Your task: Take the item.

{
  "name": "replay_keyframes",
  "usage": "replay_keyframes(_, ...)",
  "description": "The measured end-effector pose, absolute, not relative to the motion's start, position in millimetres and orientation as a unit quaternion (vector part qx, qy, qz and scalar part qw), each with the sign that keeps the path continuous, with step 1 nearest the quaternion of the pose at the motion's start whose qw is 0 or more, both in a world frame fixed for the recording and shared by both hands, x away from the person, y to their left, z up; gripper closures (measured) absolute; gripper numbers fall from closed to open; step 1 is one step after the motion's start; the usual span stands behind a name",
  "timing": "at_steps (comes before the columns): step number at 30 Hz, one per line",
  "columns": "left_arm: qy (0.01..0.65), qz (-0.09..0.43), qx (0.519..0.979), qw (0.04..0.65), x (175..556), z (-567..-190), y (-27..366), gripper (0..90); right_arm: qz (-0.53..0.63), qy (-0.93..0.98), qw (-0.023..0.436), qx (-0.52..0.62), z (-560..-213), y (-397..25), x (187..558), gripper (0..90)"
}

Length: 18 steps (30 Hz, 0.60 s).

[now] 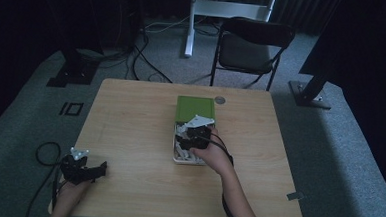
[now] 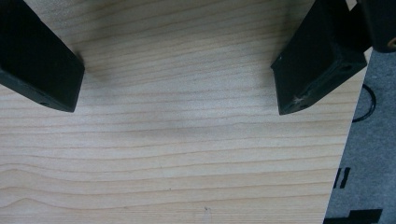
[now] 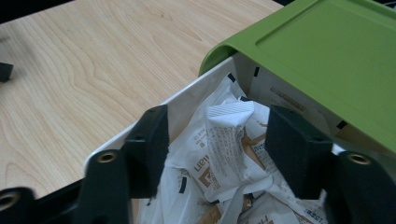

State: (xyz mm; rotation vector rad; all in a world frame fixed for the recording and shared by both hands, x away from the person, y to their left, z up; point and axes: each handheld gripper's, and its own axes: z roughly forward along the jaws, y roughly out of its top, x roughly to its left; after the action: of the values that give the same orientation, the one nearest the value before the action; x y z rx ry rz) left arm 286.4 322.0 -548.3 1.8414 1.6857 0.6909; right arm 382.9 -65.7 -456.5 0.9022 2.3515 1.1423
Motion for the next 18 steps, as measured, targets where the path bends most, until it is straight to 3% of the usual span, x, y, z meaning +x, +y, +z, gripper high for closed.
replay_keyframes(8, 0.626, 0.257, 0.684, 0.272, 286.4, -548.3, 322.0, 2.6, 0.382, 0.848, 0.195, 0.311, -466.4, -58.4, 389.0, 53.2)
replay_keyframes(12, 0.626, 0.257, 0.684, 0.272, 286.4, -548.3, 322.0, 2.6, 0.378, 0.85, 0.188, 0.316, -465.4, -59.6, 391.0, 70.1)
replay_keyframes(18, 0.626, 0.257, 0.684, 0.272, 286.4, -548.3, 322.0, 2.6, 0.392, 0.844, 0.175, 0.321, -457.9, -65.1, 389.5, 74.3)
